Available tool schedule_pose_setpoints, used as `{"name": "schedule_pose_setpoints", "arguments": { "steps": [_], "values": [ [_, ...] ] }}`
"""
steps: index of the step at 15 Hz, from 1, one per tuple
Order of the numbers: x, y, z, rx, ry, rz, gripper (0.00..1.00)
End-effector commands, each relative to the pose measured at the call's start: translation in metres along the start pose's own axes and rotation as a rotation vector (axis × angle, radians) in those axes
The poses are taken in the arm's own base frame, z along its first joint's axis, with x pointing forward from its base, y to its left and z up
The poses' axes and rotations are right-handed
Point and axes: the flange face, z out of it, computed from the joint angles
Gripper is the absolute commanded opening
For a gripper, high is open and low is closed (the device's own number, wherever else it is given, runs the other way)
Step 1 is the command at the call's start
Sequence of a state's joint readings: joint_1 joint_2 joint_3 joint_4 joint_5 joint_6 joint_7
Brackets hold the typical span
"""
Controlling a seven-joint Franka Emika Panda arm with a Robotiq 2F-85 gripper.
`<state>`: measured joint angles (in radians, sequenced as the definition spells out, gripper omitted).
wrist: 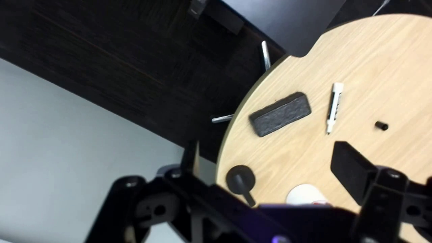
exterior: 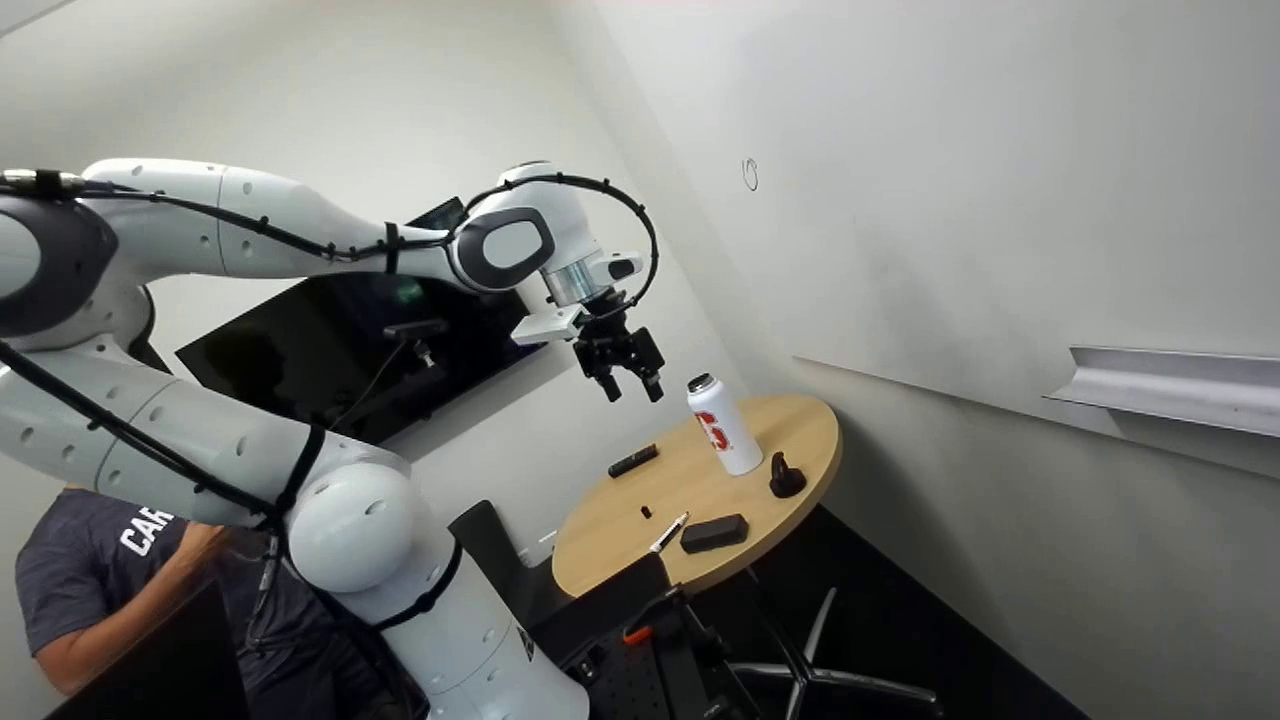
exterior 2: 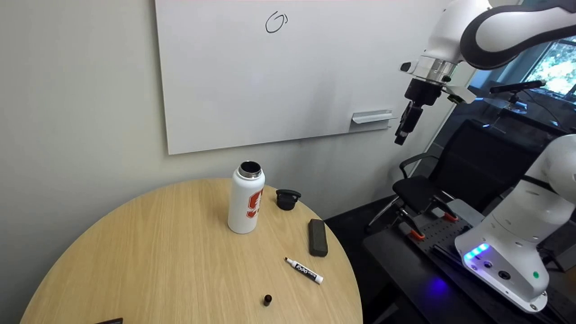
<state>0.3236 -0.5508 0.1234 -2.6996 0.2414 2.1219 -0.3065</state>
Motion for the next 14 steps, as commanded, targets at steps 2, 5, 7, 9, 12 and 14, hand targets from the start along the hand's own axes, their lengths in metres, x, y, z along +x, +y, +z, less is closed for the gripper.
{"name": "schedule_pose_setpoints", "arguments": {
  "steps": [2, 5, 7, 9, 12, 14],
  "values": [
    [0.001, -0.014, 0.001, -0.006, -0.007, -0.018, 1.00],
    [0.000, -0.002, 0.000, 0.003, -0.003, 0.009, 1.00],
    [0.001, -0.003, 0.002, 0.015, 0.016, 0.013, 1.00],
    [0.005, -0.018, 0.009, -0.011, 0.047, -0.001, 1.00],
    [0.005, -0.057, 0.027, -0.039, 0.124, -0.035, 1.00],
    [0.003, -0.089, 0.047, -0.067, 0.168, -0.029, 1.00]
  ]
}}
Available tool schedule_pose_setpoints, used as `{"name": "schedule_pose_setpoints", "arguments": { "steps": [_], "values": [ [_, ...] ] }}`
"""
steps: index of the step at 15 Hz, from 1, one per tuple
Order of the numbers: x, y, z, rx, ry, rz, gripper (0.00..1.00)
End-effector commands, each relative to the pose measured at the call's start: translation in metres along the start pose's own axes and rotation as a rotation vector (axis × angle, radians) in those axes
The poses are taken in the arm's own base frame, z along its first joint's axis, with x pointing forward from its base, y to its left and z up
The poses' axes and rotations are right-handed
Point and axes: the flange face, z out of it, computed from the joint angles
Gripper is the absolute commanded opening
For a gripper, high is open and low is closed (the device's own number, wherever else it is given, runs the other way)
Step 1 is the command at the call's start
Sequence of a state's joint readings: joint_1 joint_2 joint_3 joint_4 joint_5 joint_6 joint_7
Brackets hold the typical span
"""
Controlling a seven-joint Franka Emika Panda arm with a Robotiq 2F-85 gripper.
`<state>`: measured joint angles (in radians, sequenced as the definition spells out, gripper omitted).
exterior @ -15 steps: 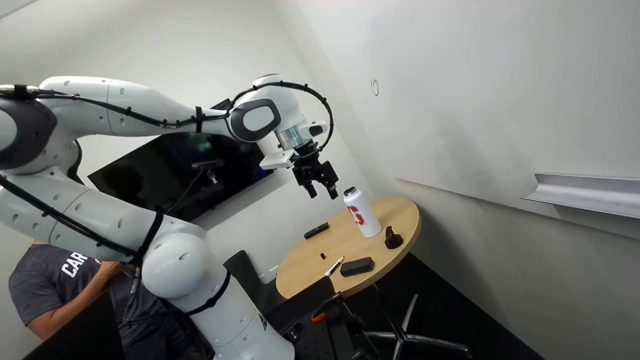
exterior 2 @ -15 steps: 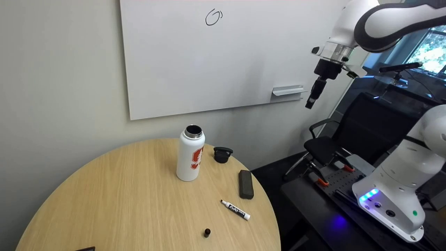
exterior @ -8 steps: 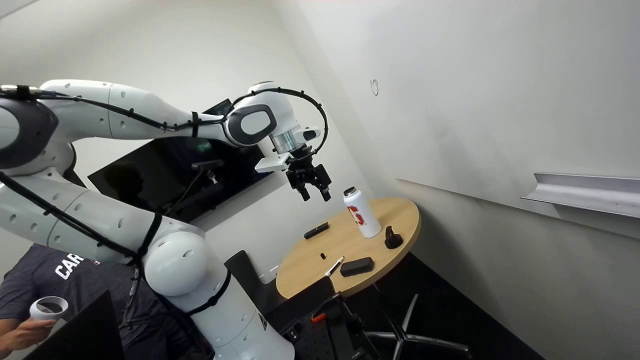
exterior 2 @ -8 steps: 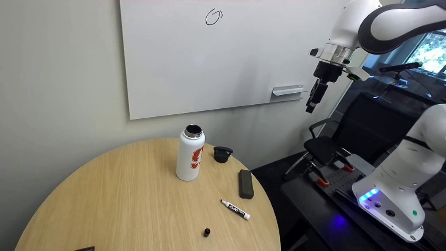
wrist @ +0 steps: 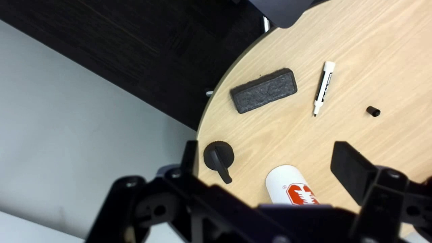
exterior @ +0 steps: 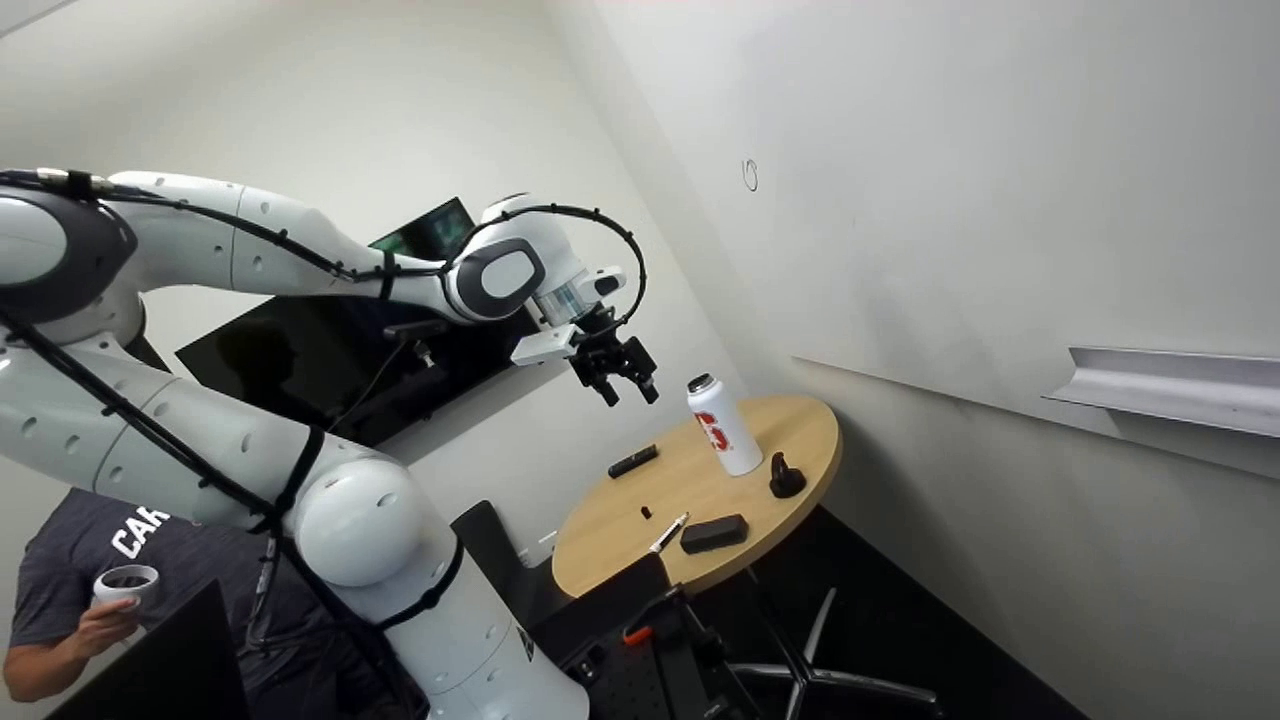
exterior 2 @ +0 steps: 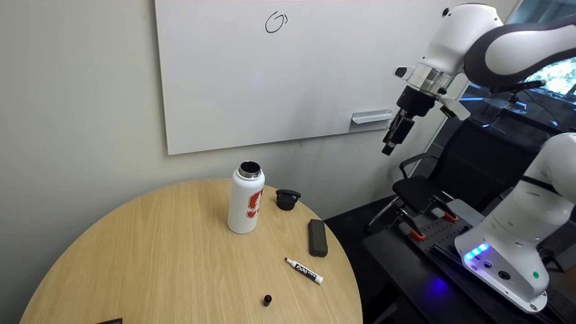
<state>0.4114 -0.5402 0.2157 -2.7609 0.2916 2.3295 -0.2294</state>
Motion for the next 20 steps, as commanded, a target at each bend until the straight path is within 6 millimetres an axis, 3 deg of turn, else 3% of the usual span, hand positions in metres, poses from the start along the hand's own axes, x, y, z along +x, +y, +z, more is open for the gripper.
{"name": "schedule_pose_setpoints", "arguments": {
  "steps": [1, 4, 7, 8, 10, 14, 20],
  "values": [
    [0.008, -0.057, 0.025, -0.025, 0.079, 0.018, 1.00],
    [0.006, -0.100, 0.058, -0.031, 0.123, 0.044, 1.00],
    [-0.003, -0.127, 0.095, -0.021, 0.082, 0.053, 1.00],
    [0.000, -0.120, 0.074, -0.034, 0.102, 0.031, 1.00],
    [-0.001, -0.125, 0.085, -0.029, 0.078, 0.027, 1.00],
    [0.003, -0.122, 0.079, -0.028, 0.095, 0.034, 1.00],
    [0.006, -0.145, 0.109, -0.131, 0.030, 0.020, 1.00]
  ]
}}
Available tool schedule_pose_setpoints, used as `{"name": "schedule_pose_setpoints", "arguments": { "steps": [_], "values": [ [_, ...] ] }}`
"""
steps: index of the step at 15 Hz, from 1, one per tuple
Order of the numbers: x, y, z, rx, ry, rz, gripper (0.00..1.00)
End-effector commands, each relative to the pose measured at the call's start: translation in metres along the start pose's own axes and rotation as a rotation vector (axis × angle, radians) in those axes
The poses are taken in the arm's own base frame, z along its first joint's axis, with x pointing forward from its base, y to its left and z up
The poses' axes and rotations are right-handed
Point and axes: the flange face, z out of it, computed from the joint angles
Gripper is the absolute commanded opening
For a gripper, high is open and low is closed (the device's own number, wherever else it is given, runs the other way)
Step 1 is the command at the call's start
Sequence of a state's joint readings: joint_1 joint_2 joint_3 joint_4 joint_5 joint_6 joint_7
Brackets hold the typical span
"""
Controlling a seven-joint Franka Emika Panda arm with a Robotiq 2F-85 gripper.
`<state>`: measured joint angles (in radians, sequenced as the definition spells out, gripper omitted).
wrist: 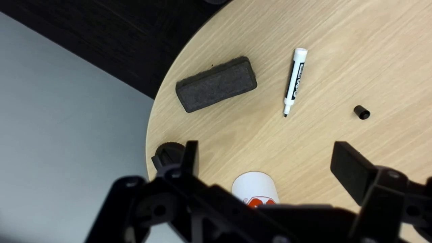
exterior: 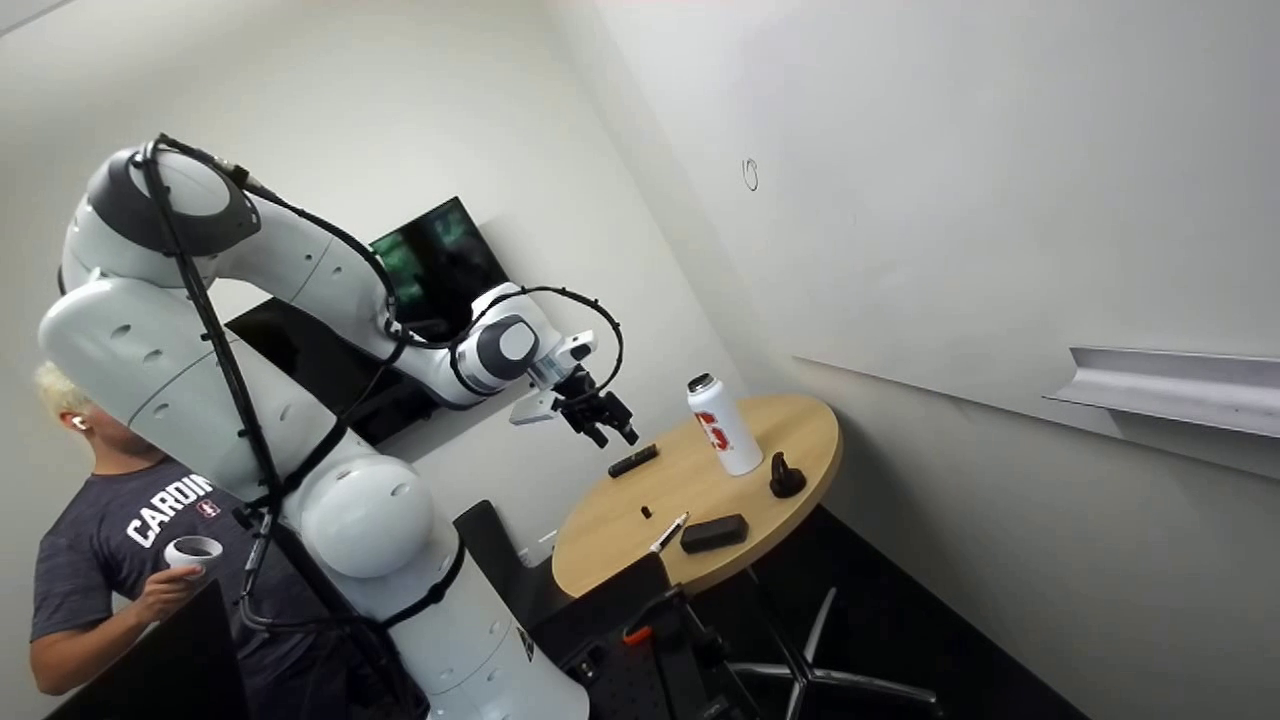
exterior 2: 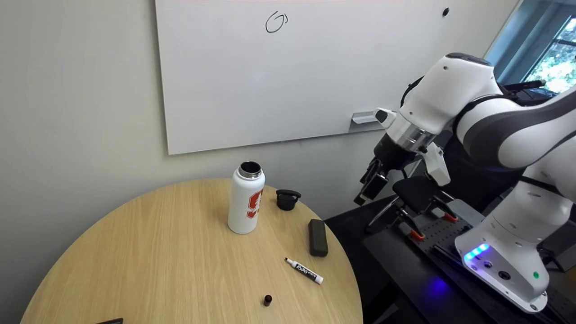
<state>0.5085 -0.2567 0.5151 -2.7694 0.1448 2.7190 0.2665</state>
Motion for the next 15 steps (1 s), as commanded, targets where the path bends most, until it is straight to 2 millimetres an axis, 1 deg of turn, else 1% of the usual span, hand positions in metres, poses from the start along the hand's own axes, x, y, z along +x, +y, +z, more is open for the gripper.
{"name": "schedule_pose_setpoints", "arguments": {
  "steps": [1, 5, 8, 10, 12, 13, 15],
  "values": [
    [0.001, -0.021, 0.021, -0.056, -0.044, 0.015, 1.00],
    [-0.005, -0.052, 0.047, -0.058, -0.086, 0.037, 1.00],
    [0.001, -0.073, 0.070, -0.017, -0.117, 0.003, 1.00],
    [0.009, -0.081, 0.088, 0.017, -0.130, -0.034, 1.00],
    [0.020, -0.085, 0.108, 0.046, -0.139, -0.073, 1.00],
    [0.025, -0.085, 0.121, 0.072, -0.145, -0.087, 1.00],
    [0.030, -0.090, 0.138, 0.107, -0.162, -0.100, 1.00]
  ]
}}
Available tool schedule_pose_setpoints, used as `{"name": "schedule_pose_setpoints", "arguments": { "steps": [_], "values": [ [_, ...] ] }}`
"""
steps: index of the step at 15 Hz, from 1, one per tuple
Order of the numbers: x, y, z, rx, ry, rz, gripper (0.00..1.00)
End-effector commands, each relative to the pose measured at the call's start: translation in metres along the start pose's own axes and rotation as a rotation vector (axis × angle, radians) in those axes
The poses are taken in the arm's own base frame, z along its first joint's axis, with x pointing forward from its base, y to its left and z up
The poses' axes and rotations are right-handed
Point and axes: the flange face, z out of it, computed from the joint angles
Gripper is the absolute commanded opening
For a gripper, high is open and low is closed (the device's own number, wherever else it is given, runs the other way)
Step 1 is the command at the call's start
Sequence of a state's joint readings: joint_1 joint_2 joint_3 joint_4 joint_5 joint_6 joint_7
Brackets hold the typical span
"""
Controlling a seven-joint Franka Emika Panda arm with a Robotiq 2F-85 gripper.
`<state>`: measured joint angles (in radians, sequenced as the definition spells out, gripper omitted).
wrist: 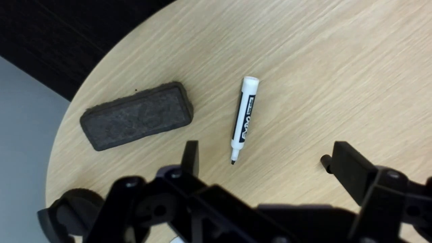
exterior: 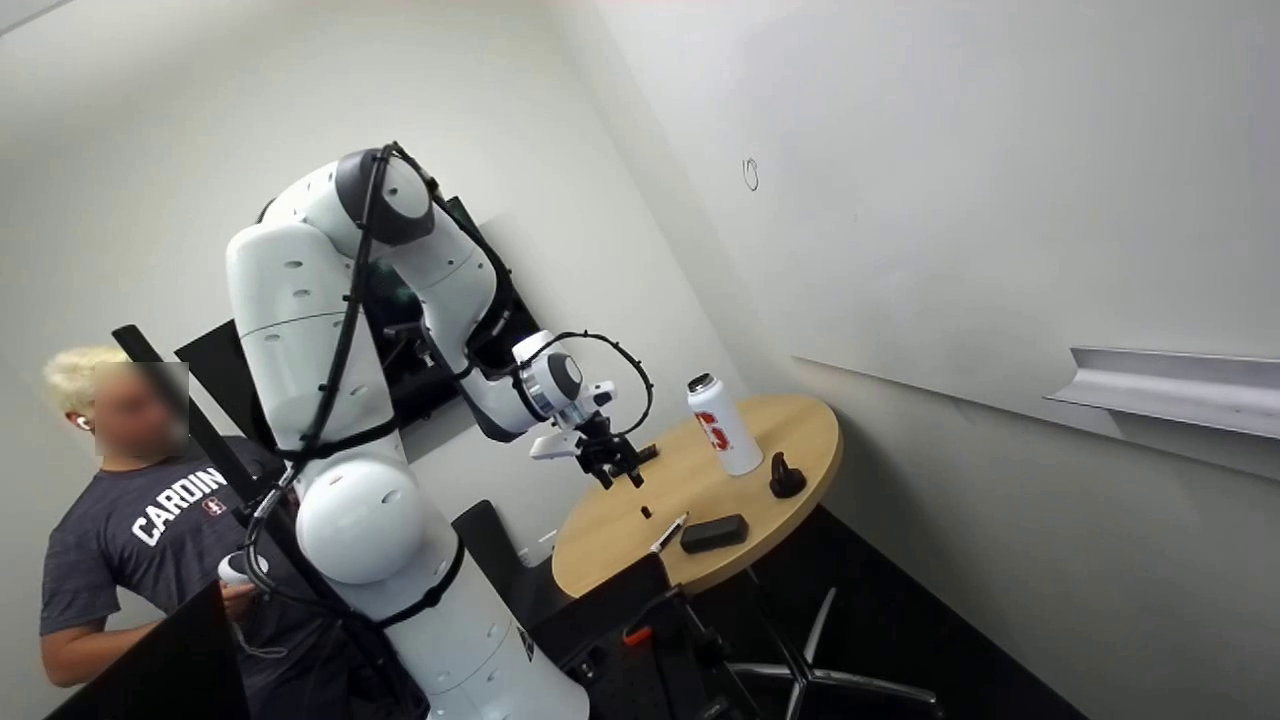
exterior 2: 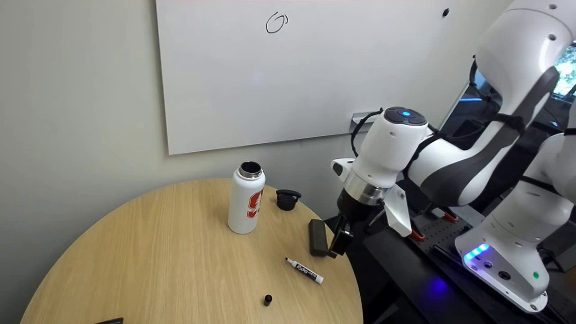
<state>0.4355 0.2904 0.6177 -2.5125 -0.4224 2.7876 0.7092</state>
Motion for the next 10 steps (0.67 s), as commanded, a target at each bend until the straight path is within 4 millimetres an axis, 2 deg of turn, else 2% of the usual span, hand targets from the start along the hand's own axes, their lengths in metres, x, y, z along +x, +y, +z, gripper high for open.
{"name": "schedule_pose_setpoints", "arguments": {
  "steps": [1, 2, 4, 7, 10],
  "values": [
    [0.018, -0.008, 0.034, 0.063, -0.043, -0.025, 1.00],
    [0.010, 0.000, 0.020, 0.038, -0.028, -0.007, 1.00],
    [0.013, -0.004, 0.033, 0.061, -0.054, -0.004, 1.00],
    [0.016, -0.007, 0.036, 0.068, -0.056, -0.005, 1.00],
    [0.013, -0.003, 0.048, 0.059, -0.032, -0.019, 1.00]
  ]
}}
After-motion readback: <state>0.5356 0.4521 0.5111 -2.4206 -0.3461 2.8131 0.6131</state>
